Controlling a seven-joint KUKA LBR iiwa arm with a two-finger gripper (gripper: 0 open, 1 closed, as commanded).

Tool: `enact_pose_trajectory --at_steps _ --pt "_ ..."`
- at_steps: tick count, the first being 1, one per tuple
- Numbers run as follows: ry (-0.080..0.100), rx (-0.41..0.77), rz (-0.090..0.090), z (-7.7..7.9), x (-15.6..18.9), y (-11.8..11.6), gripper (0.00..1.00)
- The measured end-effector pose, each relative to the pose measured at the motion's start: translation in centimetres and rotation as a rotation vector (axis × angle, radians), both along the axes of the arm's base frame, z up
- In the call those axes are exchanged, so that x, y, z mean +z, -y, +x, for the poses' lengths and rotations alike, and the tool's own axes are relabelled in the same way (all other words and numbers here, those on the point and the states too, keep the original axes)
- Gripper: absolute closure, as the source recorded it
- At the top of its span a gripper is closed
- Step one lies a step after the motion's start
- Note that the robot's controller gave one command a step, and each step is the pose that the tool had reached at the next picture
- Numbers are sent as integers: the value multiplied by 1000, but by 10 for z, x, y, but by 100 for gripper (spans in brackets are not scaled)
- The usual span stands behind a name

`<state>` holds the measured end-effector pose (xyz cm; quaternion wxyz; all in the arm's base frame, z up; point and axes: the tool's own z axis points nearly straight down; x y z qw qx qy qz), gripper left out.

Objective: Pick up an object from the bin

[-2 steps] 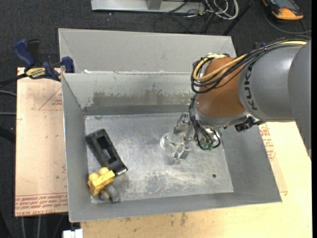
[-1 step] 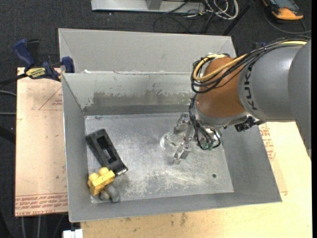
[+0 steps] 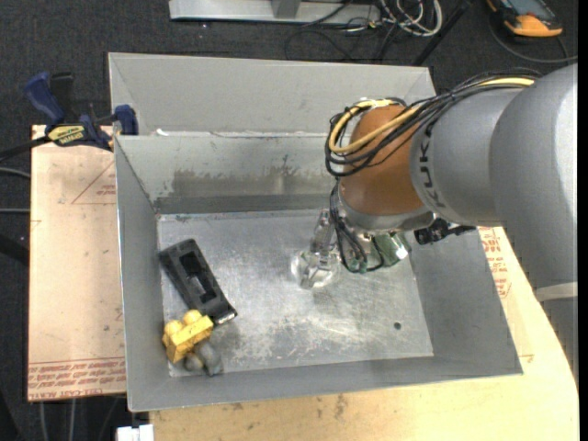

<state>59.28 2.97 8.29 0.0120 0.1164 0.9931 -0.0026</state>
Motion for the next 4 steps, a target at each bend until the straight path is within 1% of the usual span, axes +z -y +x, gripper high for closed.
enact_pose_trajectory --at_steps 4 --pt "0 -2 1 0 0 0 100"
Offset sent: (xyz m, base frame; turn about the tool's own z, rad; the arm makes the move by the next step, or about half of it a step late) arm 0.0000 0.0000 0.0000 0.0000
